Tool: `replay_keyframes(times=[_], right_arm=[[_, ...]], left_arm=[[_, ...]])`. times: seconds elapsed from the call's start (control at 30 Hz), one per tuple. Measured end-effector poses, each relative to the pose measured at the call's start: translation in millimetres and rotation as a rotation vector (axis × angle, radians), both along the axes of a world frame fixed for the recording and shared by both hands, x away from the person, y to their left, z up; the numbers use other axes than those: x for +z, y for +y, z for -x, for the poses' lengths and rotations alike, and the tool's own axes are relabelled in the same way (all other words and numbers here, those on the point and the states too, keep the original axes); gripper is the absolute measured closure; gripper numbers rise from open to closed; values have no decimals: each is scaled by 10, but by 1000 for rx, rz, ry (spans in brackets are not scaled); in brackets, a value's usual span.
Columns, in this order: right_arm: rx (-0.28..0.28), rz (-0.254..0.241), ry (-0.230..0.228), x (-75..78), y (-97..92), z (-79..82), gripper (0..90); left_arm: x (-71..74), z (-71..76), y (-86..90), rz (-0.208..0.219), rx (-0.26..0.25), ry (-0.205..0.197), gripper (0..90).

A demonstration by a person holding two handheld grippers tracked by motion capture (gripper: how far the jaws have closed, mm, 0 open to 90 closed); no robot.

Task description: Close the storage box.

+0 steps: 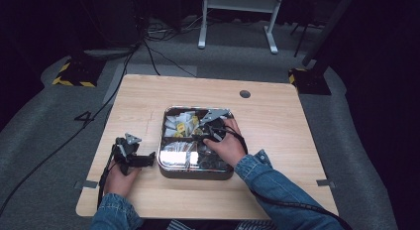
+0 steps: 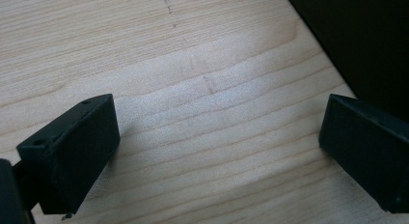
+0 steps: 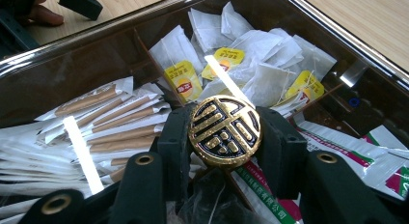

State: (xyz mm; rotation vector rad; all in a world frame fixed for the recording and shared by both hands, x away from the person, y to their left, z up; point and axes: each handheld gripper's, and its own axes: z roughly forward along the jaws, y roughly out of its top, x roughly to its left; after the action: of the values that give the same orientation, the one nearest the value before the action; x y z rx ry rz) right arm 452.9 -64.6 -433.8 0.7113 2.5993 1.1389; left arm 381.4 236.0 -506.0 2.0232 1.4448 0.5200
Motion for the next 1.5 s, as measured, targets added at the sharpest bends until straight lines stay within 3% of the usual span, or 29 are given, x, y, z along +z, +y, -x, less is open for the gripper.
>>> replay_keyframes(times=[1.27, 1.37, 1.5], right_arm=[[-7, 0, 22, -35, -31, 14, 586], [-8, -7, 30, -39, -41, 9, 582], [-15, -62, 52, -16, -76, -5, 521]], left_arm=[[0, 0, 0, 0, 0, 0, 9], [0, 0, 0, 0, 0, 0, 9], [0, 0, 0, 0, 0, 0, 9]])
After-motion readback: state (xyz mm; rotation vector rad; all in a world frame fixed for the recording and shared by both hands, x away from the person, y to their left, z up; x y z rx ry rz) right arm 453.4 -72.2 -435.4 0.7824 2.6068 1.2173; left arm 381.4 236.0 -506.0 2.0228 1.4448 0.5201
